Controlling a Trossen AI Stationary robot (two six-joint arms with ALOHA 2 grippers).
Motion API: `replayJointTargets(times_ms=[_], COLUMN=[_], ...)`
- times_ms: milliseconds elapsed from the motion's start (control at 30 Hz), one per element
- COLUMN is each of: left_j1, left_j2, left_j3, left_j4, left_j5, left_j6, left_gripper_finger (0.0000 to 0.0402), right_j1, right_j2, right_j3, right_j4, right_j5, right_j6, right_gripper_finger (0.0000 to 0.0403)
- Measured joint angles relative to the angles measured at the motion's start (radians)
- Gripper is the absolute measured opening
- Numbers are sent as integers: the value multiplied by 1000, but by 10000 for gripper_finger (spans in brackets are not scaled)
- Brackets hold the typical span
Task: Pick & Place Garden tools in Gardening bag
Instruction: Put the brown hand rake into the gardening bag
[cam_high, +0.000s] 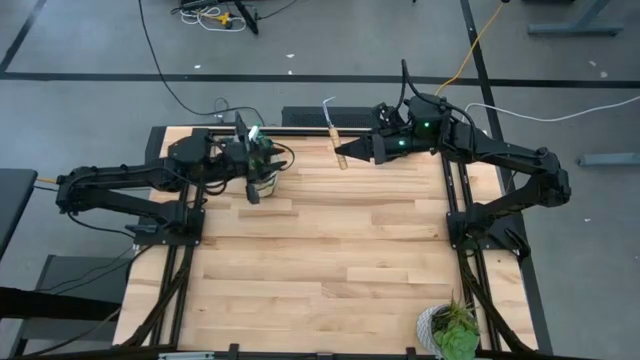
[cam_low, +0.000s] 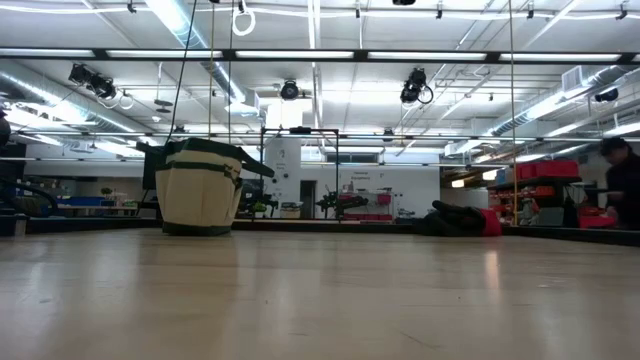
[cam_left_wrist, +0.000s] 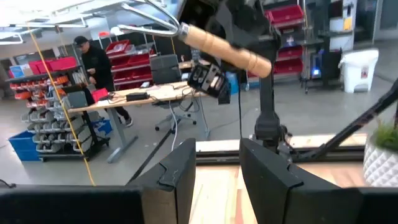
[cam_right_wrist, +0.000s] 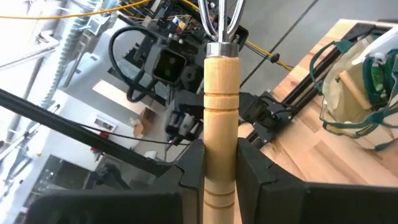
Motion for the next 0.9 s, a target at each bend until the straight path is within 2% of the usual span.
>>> replayJointTargets(times_ms=[400,800,900], left_j1=[0,0,0], left_j2=[44,50,78], left_j3=[-1,1,34], left_j4=[139,201,168], left_j5=[-5,-14,-14], left_j6=[177,214,212], left_gripper_finger=[131,131,131], right_j1=[-4,-4,-4], right_j2=[0,0,0], right_j3=[0,0,0], right_j4=[-25,-27,-27], right_j5=[-8,-8,-8], right_j6=[53,67,67], right_gripper_finger=[50,50,50])
